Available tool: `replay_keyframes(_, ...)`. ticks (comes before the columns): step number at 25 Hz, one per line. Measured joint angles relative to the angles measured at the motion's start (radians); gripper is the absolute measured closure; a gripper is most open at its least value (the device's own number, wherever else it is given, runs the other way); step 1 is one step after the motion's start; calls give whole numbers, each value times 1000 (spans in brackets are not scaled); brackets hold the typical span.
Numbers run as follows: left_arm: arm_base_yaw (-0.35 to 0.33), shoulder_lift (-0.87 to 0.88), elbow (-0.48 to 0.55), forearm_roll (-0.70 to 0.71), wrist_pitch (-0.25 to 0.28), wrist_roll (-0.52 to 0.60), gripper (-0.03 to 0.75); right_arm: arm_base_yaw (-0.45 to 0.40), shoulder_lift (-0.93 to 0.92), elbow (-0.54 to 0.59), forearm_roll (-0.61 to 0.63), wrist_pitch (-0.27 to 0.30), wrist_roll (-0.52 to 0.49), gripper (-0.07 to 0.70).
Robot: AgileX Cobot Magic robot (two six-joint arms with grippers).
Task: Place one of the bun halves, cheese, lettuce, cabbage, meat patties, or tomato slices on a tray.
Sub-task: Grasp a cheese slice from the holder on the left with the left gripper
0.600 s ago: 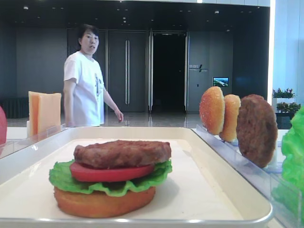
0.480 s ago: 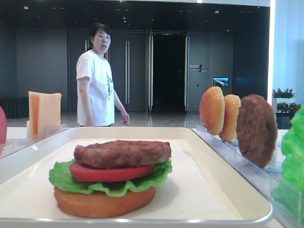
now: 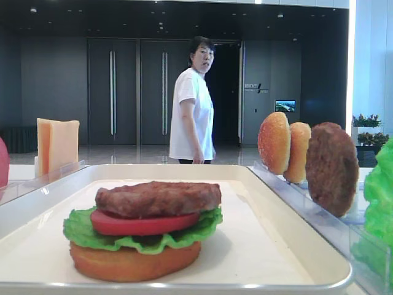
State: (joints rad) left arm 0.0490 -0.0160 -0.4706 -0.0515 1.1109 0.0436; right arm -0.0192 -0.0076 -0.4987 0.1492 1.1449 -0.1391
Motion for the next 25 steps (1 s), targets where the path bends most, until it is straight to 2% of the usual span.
replay_keyframes(5,0,5,0,-12,1,-2,199,0,0,0,0,0,0,87)
replay_keyframes(9,0,72,-23,-21,2,-28,199,0,0,0,0,0,0,87)
replay_keyframes(19,0,381,-173,-19,0,-70,199,0,0,0,0,0,0,91)
replay_keyframes(25,0,610,-309,-19,-1,-78,199,0,0,0,0,0,0,91)
